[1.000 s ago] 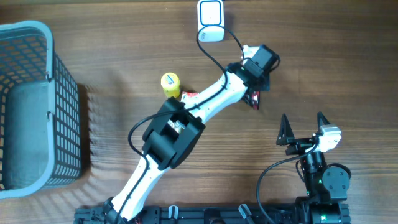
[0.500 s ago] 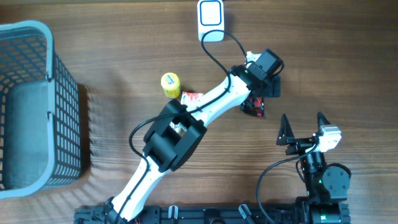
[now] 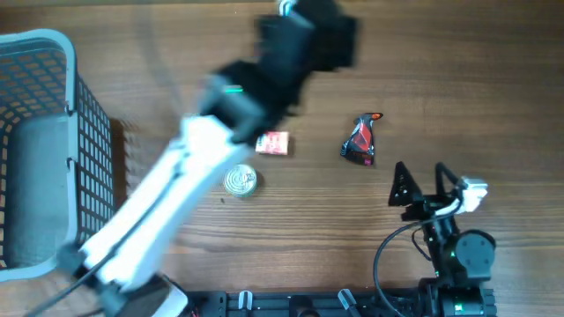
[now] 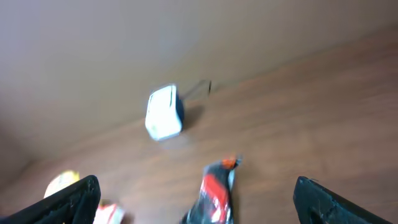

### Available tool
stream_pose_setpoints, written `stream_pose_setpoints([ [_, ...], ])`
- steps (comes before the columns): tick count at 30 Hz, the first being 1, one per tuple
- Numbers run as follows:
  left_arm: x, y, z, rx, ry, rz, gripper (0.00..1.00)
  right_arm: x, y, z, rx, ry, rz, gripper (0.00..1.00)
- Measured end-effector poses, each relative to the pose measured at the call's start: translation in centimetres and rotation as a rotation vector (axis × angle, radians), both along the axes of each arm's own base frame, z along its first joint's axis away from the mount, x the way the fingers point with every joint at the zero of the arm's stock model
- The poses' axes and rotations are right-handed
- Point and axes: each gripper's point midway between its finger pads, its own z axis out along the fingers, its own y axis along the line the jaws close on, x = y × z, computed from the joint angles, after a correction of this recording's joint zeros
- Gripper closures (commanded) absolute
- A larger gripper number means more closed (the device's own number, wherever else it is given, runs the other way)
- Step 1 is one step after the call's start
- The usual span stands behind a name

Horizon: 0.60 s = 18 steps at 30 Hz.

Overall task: Scan the item barcode
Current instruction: 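Release the razor package on the table and pull the left gripper back, then reach the right gripper to the razor package and grasp it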

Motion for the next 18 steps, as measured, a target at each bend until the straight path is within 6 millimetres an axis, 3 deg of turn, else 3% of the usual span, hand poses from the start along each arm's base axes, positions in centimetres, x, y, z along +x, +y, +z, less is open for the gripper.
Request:
stream_pose_setpoints([
  [1,-0.1,5.1,2.0,0.023,-0.02,0.097,0.0,-0.1,0.6,-1.3,0.002,0.064,0.035,0.0],
  [2,0.0,7.9,3.1,0.03,-0.035,0.158,0.0,-0.2,0.7,-1.9,0.0,0.1,0.043,0.0],
  [4,-0.3,11.8,3.7,0.062,-0.026,0.241,0.0,-0.2,1.0,-3.2,-0.001,0.204,0.057,0.0],
  [7,0.1,16.1,4.3,0.093,-0.04,0.353,0.0,0.3,1.3,-4.1,-0.019,0.33,0.085,0.0],
  [11,1.9,18.0,4.3,0.098,-0.094,0.419,0.0,2.5,1.5,-1.8,-0.077,0.455,0.113,0.0],
  [13,3.1,18.2,3.3,0.096,-0.114,0.434,0.0,4.2,1.5,-0.7,-0.101,0.562,0.124,0.0],
  [18,4.6,18.0,-3.4,0.141,-0.058,0.429,0.0,7.2,1.5,-0.9,-0.14,0.862,0.171,0.0],
])
